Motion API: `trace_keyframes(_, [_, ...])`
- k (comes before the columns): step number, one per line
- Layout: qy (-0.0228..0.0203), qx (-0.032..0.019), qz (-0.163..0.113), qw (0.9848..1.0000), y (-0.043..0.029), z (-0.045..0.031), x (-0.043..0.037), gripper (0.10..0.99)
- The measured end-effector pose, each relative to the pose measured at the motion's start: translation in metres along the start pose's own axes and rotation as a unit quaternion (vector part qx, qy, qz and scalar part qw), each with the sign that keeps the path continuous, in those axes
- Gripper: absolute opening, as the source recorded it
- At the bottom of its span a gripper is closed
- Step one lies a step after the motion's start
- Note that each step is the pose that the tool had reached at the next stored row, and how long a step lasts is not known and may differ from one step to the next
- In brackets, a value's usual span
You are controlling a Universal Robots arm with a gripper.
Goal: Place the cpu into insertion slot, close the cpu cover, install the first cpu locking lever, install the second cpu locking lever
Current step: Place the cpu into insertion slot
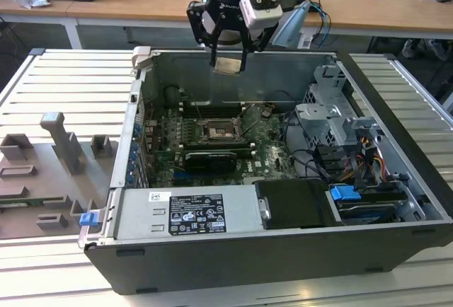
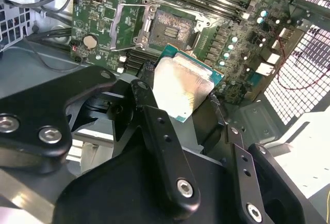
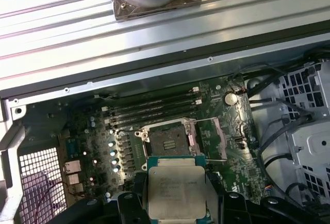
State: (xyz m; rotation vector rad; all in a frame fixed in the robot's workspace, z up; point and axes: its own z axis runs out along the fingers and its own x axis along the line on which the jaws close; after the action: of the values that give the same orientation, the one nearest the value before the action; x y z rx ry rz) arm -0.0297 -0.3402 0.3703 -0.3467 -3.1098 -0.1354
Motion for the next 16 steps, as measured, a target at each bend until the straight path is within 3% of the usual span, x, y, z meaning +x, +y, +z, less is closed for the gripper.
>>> trace_keyframes(16, [-0.0034, -0.0007, 0.039, 0.9992, 0.0, 0.0004, 0.0, 0.541])
